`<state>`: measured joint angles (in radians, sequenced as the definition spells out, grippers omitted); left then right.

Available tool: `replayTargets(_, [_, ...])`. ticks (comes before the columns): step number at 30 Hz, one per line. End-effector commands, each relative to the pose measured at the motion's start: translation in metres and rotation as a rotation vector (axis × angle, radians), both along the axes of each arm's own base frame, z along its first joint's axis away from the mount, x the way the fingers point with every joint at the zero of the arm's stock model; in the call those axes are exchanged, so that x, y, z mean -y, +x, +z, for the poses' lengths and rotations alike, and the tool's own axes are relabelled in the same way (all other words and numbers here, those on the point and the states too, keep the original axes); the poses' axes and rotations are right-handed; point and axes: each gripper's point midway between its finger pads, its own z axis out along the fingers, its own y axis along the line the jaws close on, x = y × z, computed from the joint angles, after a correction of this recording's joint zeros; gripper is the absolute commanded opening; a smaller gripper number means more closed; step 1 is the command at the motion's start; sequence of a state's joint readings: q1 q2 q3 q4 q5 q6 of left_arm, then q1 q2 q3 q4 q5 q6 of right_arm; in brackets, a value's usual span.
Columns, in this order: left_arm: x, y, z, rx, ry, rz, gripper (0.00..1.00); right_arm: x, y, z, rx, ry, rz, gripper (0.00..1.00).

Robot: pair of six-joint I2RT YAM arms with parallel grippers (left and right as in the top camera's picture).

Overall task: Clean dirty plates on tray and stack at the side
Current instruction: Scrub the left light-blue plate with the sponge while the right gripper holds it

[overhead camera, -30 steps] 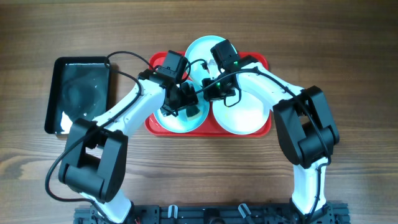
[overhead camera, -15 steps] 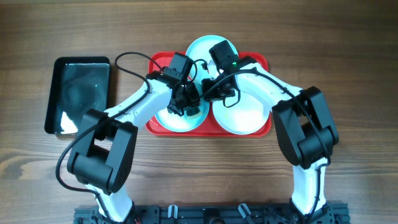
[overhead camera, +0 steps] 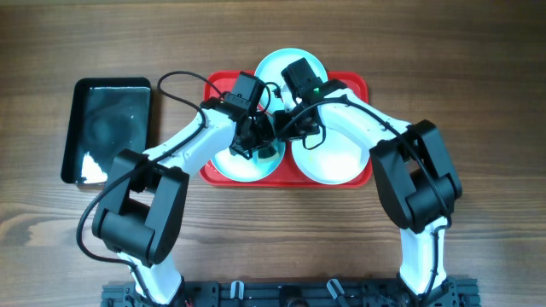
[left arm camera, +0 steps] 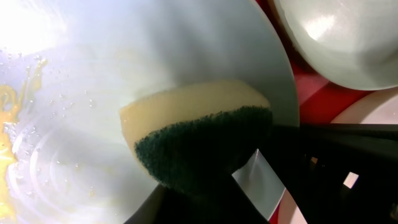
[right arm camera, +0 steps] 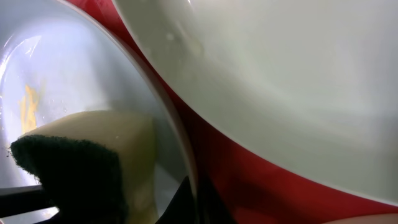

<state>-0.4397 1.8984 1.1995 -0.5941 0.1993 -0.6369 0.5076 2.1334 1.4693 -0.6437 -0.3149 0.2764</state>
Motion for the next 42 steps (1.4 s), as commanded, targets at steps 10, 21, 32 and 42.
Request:
replayTargets(10, [-0.06,-0.003,-0.014,0.018,0.328,0.065,0.04,-0.008,0.002,0.015,0.051,-0.003,0.022,0.04])
replayTargets(21, [-0.133,0.013,0.01,0.162,0.759,0.139,0.04,-0.007,0.001,0.014,0.049,-0.008,0.022,0.04])
replayTargets(32, [-0.055,0.005,0.02,0.073,0.292,0.073,0.04,-0.007,0.001,0.014,0.049,-0.008,0.022,0.04])
replayTargets(42, [-0.035,-0.015,-0.005,0.012,0.163,-0.019,0.04,-0.007,0.001,0.014,0.049,-0.008,0.022,0.04])
